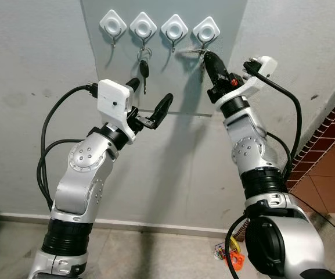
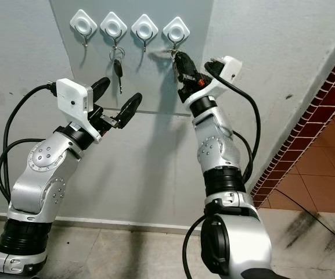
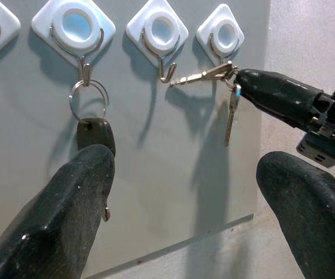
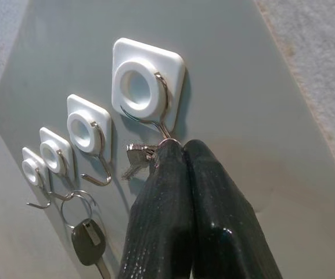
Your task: Hang keys on a hook
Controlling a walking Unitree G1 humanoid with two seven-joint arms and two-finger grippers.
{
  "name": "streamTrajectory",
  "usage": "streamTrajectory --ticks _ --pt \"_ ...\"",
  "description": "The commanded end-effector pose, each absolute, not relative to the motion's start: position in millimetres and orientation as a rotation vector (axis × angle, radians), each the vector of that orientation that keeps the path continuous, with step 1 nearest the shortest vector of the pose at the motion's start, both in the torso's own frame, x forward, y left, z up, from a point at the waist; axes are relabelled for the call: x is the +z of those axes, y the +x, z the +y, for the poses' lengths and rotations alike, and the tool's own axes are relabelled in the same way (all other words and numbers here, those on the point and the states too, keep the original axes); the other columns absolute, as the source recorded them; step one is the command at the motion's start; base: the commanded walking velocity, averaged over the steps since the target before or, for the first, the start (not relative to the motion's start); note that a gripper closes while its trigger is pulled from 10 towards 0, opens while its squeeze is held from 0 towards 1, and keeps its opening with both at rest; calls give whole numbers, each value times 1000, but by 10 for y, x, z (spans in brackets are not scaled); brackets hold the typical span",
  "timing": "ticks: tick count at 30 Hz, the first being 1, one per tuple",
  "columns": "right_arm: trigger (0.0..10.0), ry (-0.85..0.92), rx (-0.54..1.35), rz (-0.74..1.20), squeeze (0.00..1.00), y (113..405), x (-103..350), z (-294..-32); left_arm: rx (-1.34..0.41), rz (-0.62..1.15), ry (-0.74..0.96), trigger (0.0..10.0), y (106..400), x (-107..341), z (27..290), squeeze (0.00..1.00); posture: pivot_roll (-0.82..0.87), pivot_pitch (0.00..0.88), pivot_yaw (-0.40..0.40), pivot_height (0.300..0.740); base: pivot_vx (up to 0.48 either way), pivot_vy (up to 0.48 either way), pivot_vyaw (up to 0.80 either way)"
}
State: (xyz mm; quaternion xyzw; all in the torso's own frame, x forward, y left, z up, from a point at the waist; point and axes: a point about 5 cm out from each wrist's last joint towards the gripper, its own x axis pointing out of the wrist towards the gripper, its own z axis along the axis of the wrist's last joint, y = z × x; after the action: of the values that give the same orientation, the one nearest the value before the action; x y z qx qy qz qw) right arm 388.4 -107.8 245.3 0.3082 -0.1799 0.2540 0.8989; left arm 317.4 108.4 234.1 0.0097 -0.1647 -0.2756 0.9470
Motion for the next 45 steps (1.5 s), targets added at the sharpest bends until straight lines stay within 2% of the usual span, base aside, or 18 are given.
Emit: streamTrajectory --ticks 1,7,9,30,33,36,45 --pt "10000 677 497 -311 0 3879 2308 -1092 -561 -361 21 10000 3146 2417 1087 0 70 29 -8 740 0 0 0" --pt "10000 659 497 -310 0 3842 2247 -1087 -562 -360 20 10000 3148 2419 1084 0 70 26 -7 740 0 0 0" --pt "10000 644 502 -317 1000 3821 2233 -1084 -563 -360 21 10000 3148 2421 1083 0 69 22 -2 740 0 0 0" --pt "10000 524 501 -353 1000 3713 2134 -1135 -543 -340 17 10000 3145 2340 1105 0 66 15 -3 740 0 0 0" --pt "10000 451 445 -293 1000 3626 1846 -1233 -475 -298 -23 10000 3162 2187 1185 0 65 18 -5 740 0 0 0" --pt "10000 438 427 -277 1000 3598 1765 -1265 -456 -284 -25 10000 3166 2135 1206 0 65 18 -5 740 0 0 0" --pt "10000 344 306 -97 1000 3310 1062 -1468 -318 -105 -19 10000 3166 1463 1378 0 30 5 7 740 0 0 0"
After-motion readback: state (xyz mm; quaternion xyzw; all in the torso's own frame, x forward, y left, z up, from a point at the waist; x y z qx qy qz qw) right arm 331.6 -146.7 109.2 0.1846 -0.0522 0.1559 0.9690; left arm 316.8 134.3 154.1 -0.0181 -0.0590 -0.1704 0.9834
